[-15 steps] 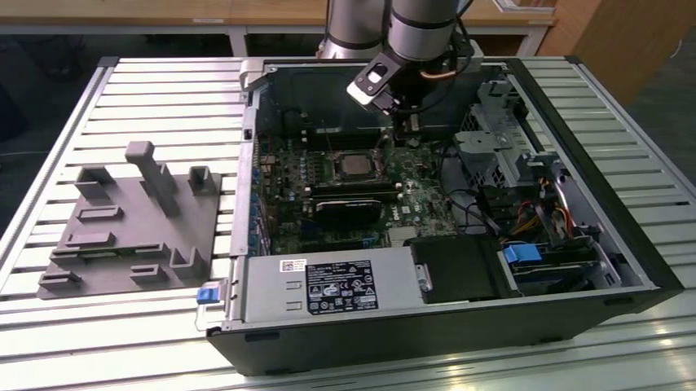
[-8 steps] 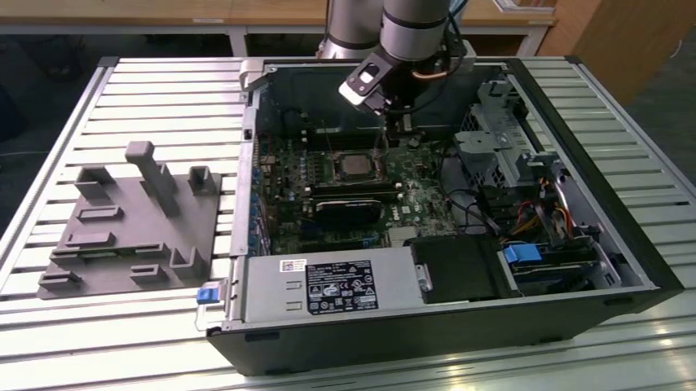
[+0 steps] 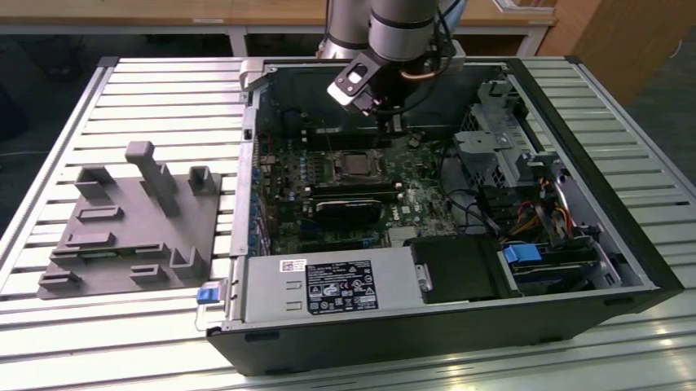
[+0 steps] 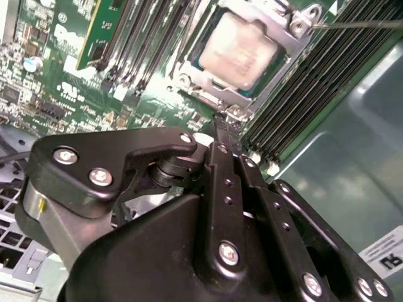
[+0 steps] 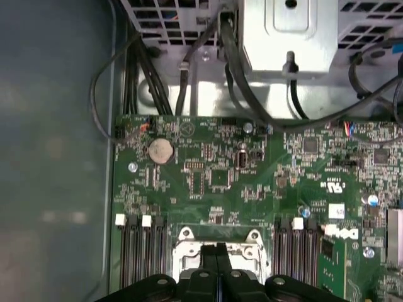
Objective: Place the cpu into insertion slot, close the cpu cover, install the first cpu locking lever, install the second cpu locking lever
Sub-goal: 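Close the cpu cover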
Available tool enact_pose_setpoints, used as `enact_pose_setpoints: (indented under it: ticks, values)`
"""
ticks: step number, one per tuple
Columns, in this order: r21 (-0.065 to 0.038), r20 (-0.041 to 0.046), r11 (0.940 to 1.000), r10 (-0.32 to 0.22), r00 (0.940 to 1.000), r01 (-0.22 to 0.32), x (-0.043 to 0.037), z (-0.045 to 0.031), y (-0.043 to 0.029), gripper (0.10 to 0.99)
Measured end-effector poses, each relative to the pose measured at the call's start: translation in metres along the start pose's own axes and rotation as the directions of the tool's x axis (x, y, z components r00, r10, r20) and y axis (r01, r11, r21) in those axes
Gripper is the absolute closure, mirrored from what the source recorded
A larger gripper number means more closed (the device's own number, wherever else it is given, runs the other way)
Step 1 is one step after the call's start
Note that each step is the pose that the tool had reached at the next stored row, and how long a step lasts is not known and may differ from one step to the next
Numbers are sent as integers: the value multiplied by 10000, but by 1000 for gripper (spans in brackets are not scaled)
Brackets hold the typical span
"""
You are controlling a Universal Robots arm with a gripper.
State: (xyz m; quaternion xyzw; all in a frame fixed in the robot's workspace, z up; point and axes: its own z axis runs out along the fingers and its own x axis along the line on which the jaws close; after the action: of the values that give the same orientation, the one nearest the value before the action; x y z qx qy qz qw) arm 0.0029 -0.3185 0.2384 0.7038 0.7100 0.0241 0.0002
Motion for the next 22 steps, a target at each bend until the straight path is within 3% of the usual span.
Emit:
enact_pose_setpoints:
  ticks: [22]
  values:
    - [0,-1,10000,0,10000,0,2,10,-297,969]
